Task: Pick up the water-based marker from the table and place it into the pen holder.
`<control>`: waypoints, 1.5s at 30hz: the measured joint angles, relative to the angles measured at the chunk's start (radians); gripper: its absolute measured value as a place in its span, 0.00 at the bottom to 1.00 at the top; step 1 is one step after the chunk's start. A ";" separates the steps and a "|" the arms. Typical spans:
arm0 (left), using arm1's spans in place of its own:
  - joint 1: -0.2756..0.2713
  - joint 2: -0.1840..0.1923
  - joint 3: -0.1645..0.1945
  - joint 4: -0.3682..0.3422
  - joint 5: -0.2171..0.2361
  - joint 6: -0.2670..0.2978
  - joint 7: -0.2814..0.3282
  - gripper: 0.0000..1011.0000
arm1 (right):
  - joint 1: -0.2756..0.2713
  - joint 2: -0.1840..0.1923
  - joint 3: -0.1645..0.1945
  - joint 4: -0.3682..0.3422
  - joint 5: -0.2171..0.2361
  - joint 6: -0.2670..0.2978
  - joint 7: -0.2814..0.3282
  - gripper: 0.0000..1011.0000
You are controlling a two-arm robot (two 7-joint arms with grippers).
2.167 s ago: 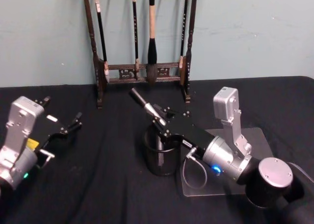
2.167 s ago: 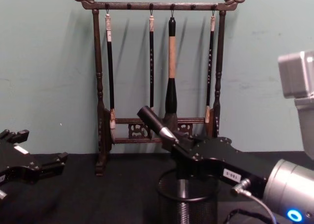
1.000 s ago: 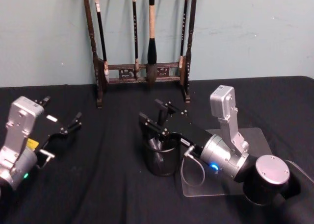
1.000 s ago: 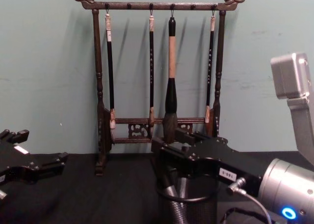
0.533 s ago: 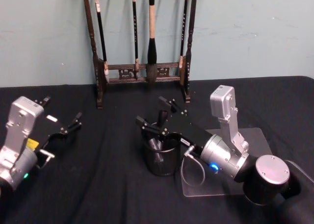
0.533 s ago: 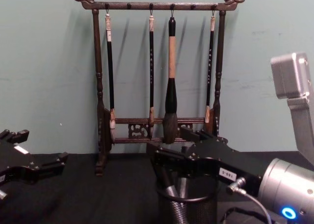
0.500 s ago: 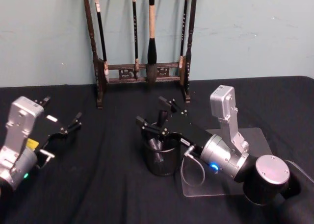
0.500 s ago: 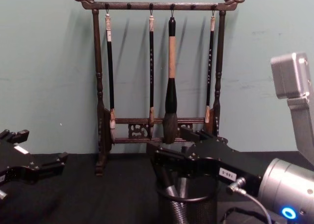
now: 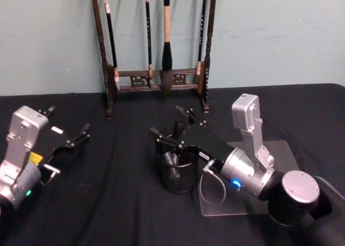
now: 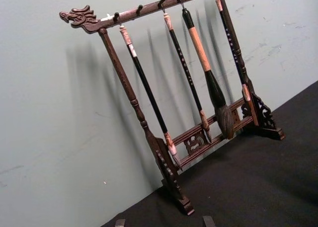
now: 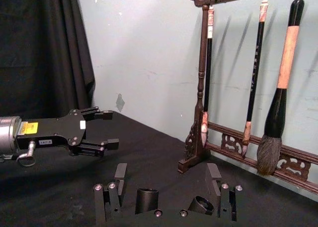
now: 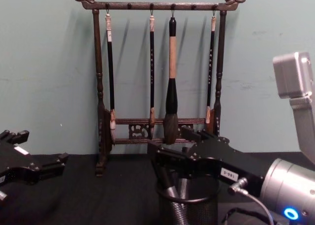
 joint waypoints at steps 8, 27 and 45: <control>0.000 0.000 0.000 0.000 0.000 0.000 0.000 1.00 | -0.013 0.011 0.010 -0.032 0.007 0.002 -0.008 0.99; 0.000 0.000 0.000 0.000 0.000 0.000 0.000 1.00 | -0.090 0.051 0.088 -0.133 0.017 0.018 -0.103 0.99; 0.000 0.000 0.000 0.000 0.000 0.000 0.000 1.00 | -0.163 0.046 0.162 -0.146 -0.065 0.035 -0.220 0.99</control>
